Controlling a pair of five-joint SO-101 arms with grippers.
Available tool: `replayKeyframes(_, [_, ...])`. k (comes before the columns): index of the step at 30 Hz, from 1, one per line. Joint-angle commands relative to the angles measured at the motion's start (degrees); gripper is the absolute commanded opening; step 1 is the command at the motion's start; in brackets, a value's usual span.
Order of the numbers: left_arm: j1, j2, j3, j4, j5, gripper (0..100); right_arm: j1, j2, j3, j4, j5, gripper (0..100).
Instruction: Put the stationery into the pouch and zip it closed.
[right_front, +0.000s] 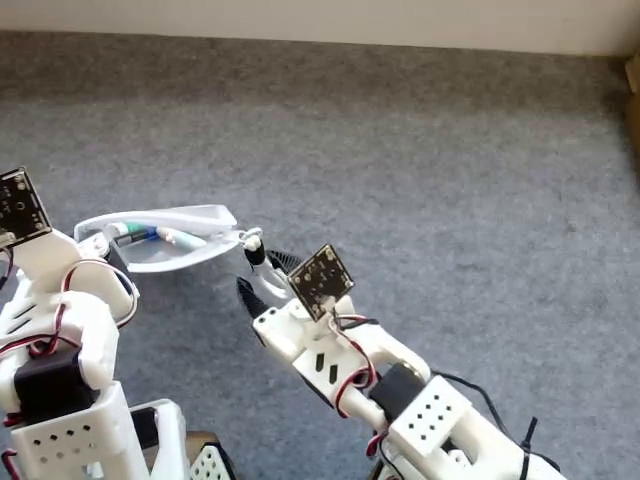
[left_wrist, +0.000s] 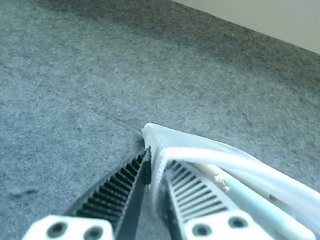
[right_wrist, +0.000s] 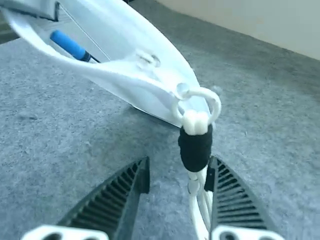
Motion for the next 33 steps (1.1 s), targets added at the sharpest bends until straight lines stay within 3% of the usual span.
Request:
replayKeyframes(1, [-1.19, -1.54, -0.57, -1.23, 0.53, 2, 1.36, 2.68, -2.59, -5.41, -0.62, 18.1])
replayKeyframes(13, [-1.27, -1.54, -0.57, -1.23, 0.44, 2, 1.45, 11.65, -2.59, -16.31, -0.44, 17.8])
replayKeyframes(25, [-1.27, -1.54, -0.57, -1.32, 0.44, 2, 5.93, 11.65, -3.82, -16.66, -0.53, 17.7])
replayKeyframes(33, [-1.27, -1.54, -0.57, -1.32, 0.35, 2, 4.44, 11.65, -4.35, -16.66, -0.53, 17.7])
